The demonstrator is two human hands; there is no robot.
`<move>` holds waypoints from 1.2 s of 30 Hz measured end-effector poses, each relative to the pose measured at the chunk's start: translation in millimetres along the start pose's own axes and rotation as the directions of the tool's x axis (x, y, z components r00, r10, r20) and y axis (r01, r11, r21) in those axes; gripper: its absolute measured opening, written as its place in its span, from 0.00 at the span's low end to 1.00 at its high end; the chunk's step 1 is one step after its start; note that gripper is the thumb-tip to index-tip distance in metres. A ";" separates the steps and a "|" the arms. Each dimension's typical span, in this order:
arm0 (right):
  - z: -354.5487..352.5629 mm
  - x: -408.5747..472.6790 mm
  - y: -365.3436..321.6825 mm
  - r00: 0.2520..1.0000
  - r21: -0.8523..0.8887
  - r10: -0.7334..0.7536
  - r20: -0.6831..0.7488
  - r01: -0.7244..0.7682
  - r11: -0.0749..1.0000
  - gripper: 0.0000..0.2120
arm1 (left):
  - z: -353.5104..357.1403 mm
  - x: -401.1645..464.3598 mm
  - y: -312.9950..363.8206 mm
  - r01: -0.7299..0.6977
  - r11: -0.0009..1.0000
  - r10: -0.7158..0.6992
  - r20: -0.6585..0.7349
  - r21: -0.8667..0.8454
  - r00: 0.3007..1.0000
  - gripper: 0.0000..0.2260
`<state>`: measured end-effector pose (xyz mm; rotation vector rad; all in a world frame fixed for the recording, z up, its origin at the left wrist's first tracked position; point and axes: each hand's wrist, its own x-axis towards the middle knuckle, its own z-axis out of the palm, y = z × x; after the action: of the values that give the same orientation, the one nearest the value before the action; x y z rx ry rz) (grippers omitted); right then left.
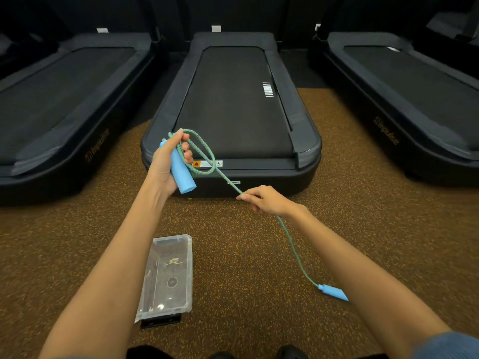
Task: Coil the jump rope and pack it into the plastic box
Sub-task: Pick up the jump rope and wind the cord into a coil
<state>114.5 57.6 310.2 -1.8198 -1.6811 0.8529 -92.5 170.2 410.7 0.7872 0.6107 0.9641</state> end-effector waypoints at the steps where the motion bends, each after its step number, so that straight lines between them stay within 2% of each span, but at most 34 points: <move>1: -0.8 -1.5 4.2 1.000 0.000 0.017 0.012 -0.017 1.000 0.15 | -3.1 0.9 2.3 -0.009 1.000 0.009 -0.007 -0.019 1.000 0.10; 7: -4.4 -12.7 29.5 0.977 -0.057 0.164 0.136 -0.158 0.986 0.17 | -18.7 2.9 9.7 -0.040 0.991 0.037 -0.025 -0.129 0.999 0.09; 10: -10.5 -14.8 18.2 0.966 -0.097 0.150 0.209 -0.132 0.987 0.15 | -18.6 3.2 5.8 -0.019 1.000 0.019 -0.043 -0.002 0.999 0.09; 13: -19.9 -12.5 -6.9 0.970 -0.064 0.068 0.233 -0.055 0.996 0.11 | -13.5 1.9 -1.0 0.016 0.988 -0.010 -0.039 0.155 0.999 0.08; 22: -42.9 -10.6 -69.9 0.965 0.041 -0.136 0.225 0.130 0.991 0.09 | -4.2 -2.6 -22.4 0.141 0.927 -0.175 0.068 0.347 0.982 0.06; 31: -55.4 -14.4 -95.2 0.969 0.073 -0.182 0.169 0.172 0.982 0.07 | 15.2 -17.1 -28.8 0.152 0.836 -0.263 0.142 0.526 0.954 0.06; 36: -57.1 -12.7 -94.2 0.980 0.074 -0.178 0.090 0.172 0.982 0.11 | 14.9 -17.0 -31.5 0.170 0.806 -0.327 0.187 0.568 0.927 0.11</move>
<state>93.3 56.7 419.0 -1.5822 -1.8203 0.9210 -73.7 139.8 395.7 1.2891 0.7324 0.4120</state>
